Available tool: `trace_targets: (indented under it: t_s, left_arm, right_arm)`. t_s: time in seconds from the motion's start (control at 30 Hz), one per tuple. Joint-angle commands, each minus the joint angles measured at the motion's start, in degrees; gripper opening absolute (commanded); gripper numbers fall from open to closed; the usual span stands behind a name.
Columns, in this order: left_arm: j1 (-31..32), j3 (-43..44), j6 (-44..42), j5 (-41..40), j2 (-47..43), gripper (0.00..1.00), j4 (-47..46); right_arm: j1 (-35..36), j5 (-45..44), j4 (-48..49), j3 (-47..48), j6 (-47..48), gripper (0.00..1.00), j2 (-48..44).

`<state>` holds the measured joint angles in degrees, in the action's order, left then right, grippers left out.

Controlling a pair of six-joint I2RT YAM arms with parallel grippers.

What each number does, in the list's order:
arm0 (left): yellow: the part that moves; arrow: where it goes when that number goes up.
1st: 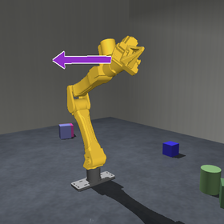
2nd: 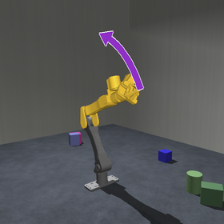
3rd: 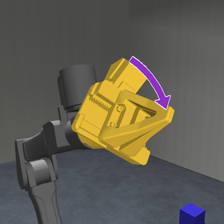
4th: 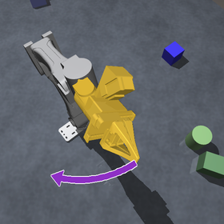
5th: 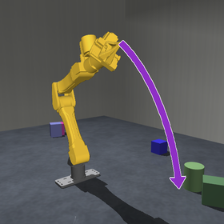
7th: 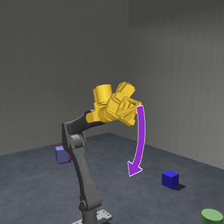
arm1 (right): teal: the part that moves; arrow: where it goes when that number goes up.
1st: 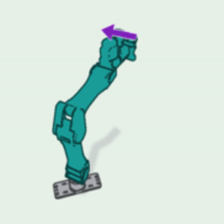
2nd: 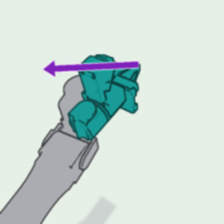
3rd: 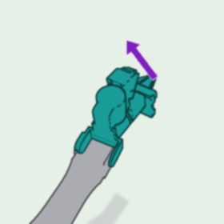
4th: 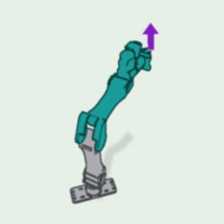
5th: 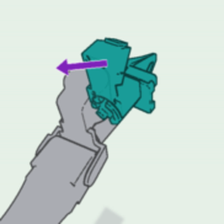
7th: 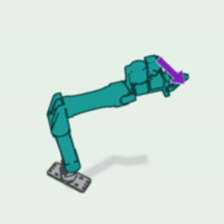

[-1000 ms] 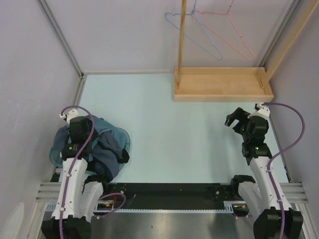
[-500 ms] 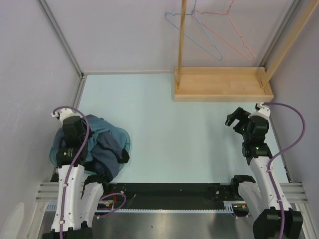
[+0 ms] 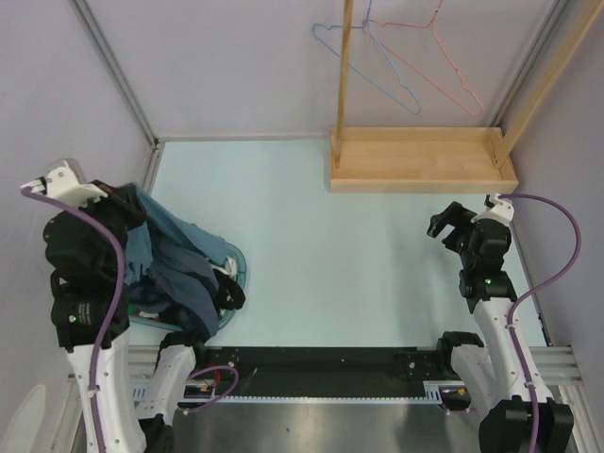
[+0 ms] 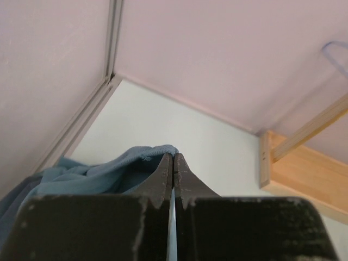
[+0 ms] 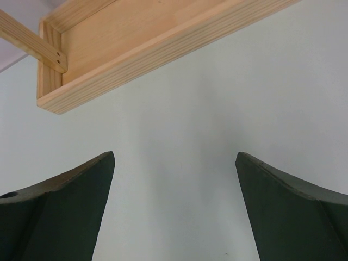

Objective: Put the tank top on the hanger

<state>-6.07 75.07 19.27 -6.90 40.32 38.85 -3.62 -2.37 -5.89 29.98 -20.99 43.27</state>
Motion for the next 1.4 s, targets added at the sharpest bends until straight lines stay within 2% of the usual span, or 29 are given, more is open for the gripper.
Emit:
trace_targets:
  t_s: [0.0, 0.13, 0.4, 0.5, 0.57, 0.6, 0.63, 0.73, 0.8, 0.83, 0.93, 1.07, 1.23, 1.37]
  left_arm:
    - [-0.5, 9.8, -1.8, 5.6, 2.0, 0.0, -3.4]
    - [-0.5, 17.9, -3.4, 6.1, 5.0, 0.0, -3.7]
    - [-0.4, 33.9, -2.5, 21.5, 15.7, 0.0, -4.2]
    - [1.1, 39.2, -0.8, 24.6, 21.2, 0.0, -4.5]
    - [9.0, 42.1, -2.3, 21.0, 23.6, 0.0, -4.5]
    - [13.1, 42.6, -5.8, 17.8, 25.8, 0.0, -4.4]
    - [21.4, 43.7, -7.4, 11.2, 26.9, 0.0, -4.3]
    - [31.6, 44.5, -8.5, 7.6, 31.0, 0.0, -4.4]
    - [37.0, 43.9, -10.5, 3.9, 32.3, 0.0, -4.8]
    - [42.1, 43.8, -11.3, 1.1, 33.4, 0.0, -5.1]
    - [48.5, 42.3, -11.9, 0.5, 34.4, 0.0, -5.5]
    - [51.6, 33.9, -7.9, 4.2, 32.7, 0.0, -9.0]
    - [51.9, 17.0, -5.3, 5.5, 32.2, 0.0, -10.7]
    - [51.9, 6.3, -5.9, 8.2, 35.9, 0.0, -10.2]
  right_arm:
    - [-0.2, 0.5, 0.3, 2.9, -0.6, 1.0, -0.9]
    - [-0.3, 1.1, -0.4, 3.2, -0.6, 1.0, -1.2]
    - [-0.3, 1.8, -2.4, 5.5, -0.8, 1.0, -1.3]
    - [-0.4, 3.3, -3.8, 6.4, -0.9, 1.0, -1.4]
    - [-0.4, 3.7, -4.8, 7.3, -0.8, 1.0, -1.8]
    - [-0.4, 3.9, -5.2, 7.5, -0.8, 1.0, -1.8]
    - [-0.4, 4.1, -5.6, 8.0, -0.8, 1.0, -1.9]
    - [-0.4, 5.1, -7.1, 9.0, -0.5, 1.0, -2.2]
    - [-0.4, 5.2, -8.7, 9.7, 0.1, 1.0, -2.4]
    - [-0.4, 5.4, -9.1, 10.0, 0.2, 1.0, -2.4]
    - [-0.4, 5.5, -11.4, 11.9, 1.2, 1.0, -2.6]
    - [-0.4, 5.3, -13.2, 13.1, 1.7, 1.0, -3.0]
    - [-0.4, 6.1, -14.8, 13.9, 2.3, 1.0, -3.4]
    - [-0.4, 6.6, -16.8, 15.2, 2.9, 1.0, -3.8]
